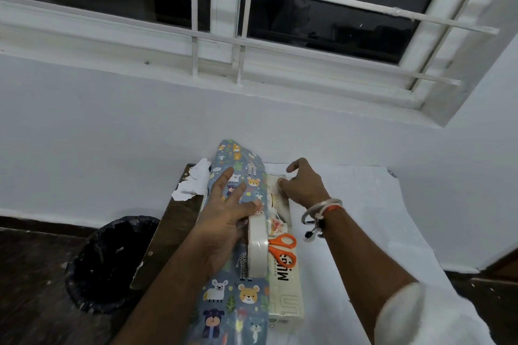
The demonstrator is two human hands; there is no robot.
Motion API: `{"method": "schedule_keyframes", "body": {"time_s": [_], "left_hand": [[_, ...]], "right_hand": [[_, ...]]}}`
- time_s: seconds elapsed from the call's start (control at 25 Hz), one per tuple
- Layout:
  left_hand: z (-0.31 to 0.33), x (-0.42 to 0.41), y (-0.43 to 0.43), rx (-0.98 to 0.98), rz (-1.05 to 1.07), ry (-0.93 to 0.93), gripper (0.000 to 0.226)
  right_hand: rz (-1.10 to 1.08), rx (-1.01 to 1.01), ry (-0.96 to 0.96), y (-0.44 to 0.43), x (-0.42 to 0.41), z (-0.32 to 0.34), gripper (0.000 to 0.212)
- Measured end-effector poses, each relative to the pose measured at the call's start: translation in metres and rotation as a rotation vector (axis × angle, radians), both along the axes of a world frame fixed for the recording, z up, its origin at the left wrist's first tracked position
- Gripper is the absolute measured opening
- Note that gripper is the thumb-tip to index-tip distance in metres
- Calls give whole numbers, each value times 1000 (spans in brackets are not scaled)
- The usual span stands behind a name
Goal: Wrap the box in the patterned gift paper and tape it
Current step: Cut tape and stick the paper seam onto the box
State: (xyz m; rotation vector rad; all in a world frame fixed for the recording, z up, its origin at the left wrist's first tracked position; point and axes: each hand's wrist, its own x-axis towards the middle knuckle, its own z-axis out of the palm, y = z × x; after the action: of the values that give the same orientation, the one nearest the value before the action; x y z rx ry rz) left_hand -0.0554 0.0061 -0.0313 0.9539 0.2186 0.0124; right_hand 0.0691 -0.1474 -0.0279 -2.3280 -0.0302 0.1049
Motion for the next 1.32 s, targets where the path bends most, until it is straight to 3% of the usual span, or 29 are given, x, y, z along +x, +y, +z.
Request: {"method": "schedule_keyframes", "body": {"time_s": [0.08,0.2,0.32,0.4,0.6,1.0,1.32], "left_hand": [[2,-8,0,92,-40,-104,86],[10,-18,-3,228,-94,-271,96],[19,-27,-11,338,-112,-339,98],[22,-32,-15,426,-126,-368,101],[22,-38,-18,605,-144,-441,104],[12,-39,-25,629,-210,-321,80],[10,-38,-34,541,-183,-243,64]], "right_hand": [[48,221,-48,-7,-33,14,9],[197,443,4,-21,-91,40,29],[297,427,89,-32,-120,55,48],[323,400,116,-34,-126,59,48],[343,424,120,-39,-126,61,9],[403,203,-440,-37,-126,37,11],[371,176,-519,-35,-124,23,8]]}}
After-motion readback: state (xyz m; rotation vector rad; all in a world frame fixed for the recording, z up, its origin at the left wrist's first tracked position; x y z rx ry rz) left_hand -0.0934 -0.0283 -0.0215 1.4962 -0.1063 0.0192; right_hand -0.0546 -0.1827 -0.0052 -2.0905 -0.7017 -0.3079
